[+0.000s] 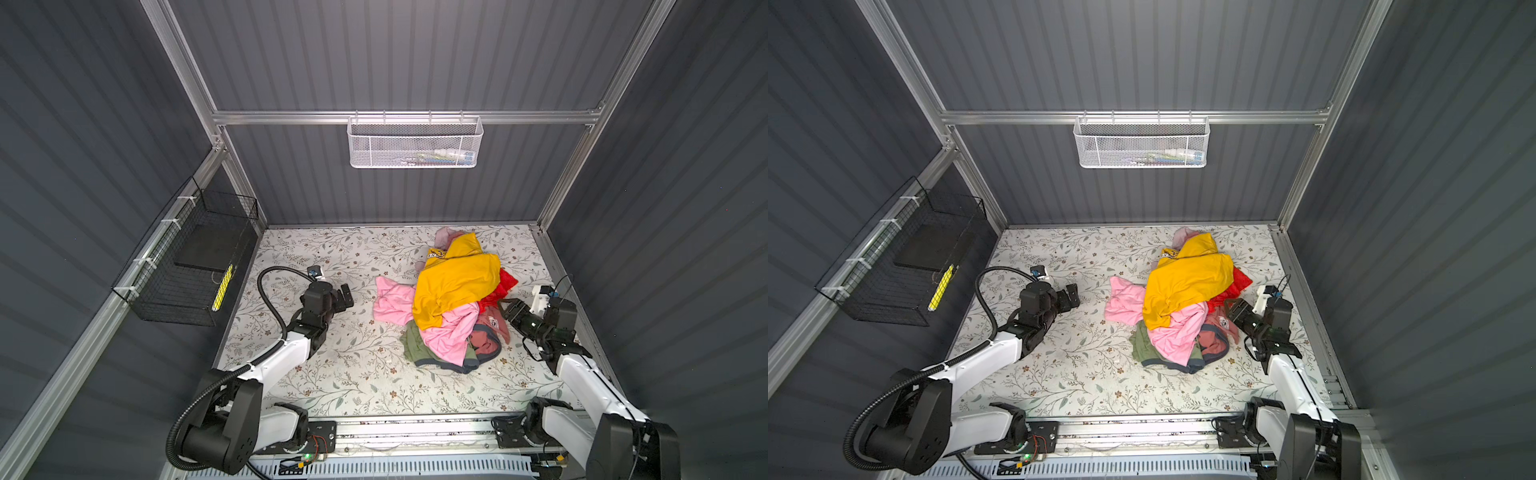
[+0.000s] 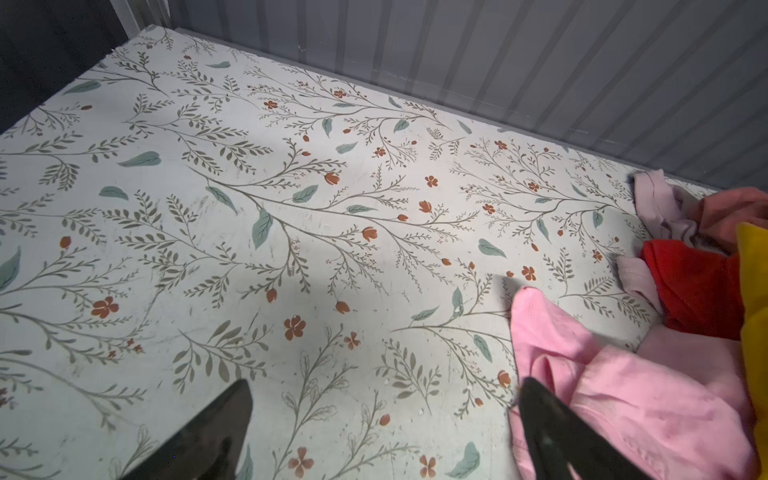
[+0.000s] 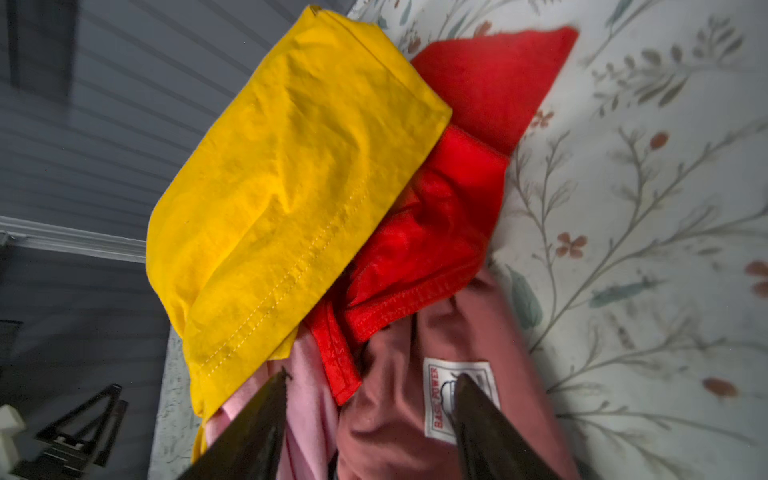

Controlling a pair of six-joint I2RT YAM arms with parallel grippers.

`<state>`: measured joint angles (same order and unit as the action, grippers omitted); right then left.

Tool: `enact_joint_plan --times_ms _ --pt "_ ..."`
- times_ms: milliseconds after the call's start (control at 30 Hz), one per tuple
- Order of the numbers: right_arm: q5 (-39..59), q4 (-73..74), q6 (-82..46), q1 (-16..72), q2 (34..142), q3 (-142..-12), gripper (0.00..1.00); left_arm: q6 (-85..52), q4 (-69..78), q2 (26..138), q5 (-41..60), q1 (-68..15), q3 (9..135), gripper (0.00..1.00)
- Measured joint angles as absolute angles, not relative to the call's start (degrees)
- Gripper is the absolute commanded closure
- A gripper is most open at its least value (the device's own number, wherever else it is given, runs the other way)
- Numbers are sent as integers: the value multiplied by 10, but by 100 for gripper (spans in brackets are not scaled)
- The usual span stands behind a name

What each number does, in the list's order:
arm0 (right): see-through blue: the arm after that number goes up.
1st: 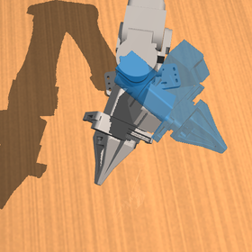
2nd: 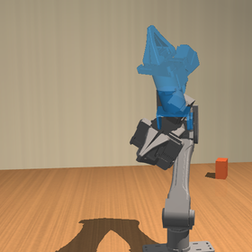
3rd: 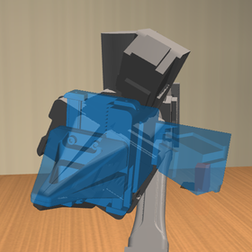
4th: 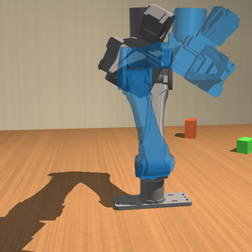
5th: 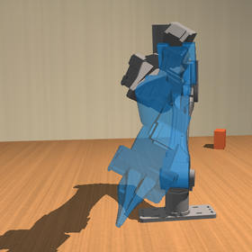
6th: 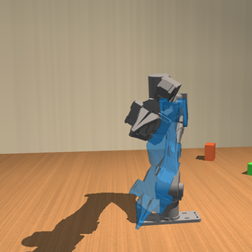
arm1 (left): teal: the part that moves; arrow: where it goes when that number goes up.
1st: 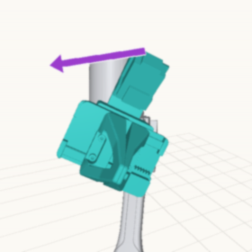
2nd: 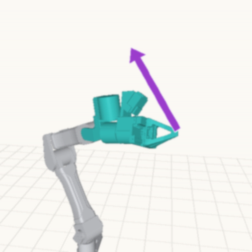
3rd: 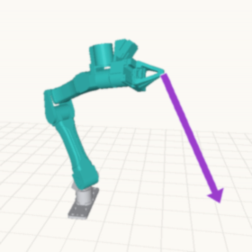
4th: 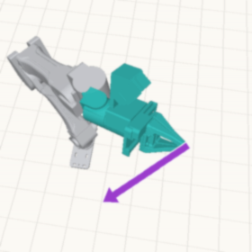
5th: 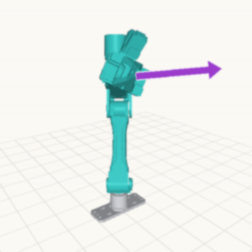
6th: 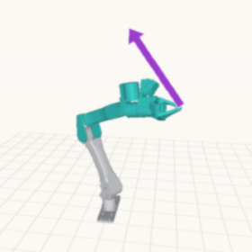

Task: Pick out a specific cloth from the pile
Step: 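Reach the right gripper into the pile and grasp the dusty-rose sweatshirt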

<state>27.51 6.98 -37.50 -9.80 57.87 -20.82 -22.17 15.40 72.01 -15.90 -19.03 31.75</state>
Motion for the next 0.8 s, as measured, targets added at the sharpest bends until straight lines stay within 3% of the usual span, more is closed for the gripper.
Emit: enact_joint_plan --times_ms 333,800 --pt "242 -83 -371 -31 525 -227 38 -247 142 716 -137 -190 287 0" --pt "97 -211 -358 96 589 -270 42 -254 142 721 -125 -190 287 0"
